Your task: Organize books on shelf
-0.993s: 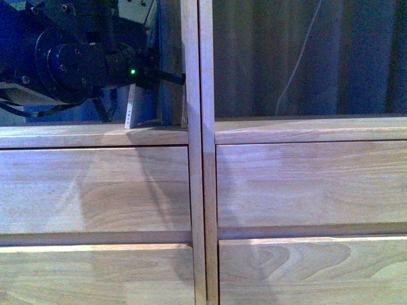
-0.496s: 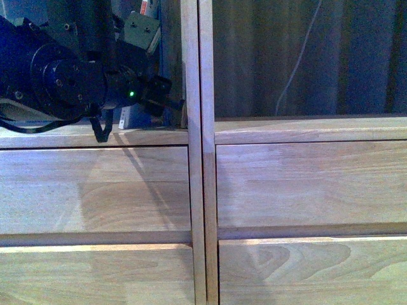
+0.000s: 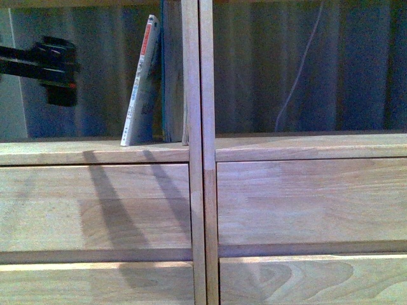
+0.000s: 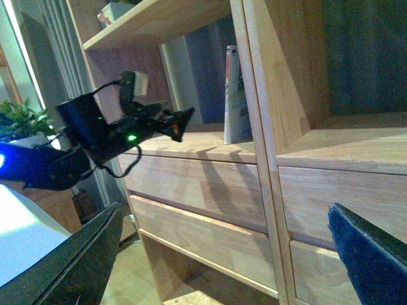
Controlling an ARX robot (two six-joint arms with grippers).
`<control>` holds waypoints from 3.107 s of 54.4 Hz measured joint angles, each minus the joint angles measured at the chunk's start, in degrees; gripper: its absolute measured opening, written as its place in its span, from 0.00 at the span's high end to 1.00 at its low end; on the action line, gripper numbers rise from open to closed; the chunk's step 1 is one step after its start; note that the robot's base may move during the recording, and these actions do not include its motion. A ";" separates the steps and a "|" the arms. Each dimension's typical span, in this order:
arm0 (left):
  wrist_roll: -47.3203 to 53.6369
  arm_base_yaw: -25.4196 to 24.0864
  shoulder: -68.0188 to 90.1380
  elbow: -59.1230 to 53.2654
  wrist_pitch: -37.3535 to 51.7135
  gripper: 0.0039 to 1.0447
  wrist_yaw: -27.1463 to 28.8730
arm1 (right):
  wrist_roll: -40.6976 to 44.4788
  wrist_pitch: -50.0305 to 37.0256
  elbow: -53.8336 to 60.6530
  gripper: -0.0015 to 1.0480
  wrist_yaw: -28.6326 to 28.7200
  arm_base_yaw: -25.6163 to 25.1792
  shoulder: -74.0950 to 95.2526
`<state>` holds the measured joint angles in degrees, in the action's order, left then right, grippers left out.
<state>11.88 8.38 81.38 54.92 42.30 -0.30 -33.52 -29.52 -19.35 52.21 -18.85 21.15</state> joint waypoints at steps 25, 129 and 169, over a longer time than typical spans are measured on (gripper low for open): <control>-14.60 -10.12 -54.10 -35.43 -33.27 0.23 -8.00 | 7.41 13.27 -2.89 0.15 -17.31 6.69 -1.88; -12.33 -8.48 -81.05 -54.23 -42.38 0.98 0.31 | 33.18 29.73 18.53 0.97 -52.02 18.64 -20.79; -12.24 -8.48 -81.05 -54.23 -42.38 0.07 0.31 | 33.27 29.73 18.53 0.07 -52.02 18.64 -20.79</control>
<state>-0.36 -0.10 0.34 0.69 -0.08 0.01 -0.25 0.21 -0.82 0.19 -0.21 0.36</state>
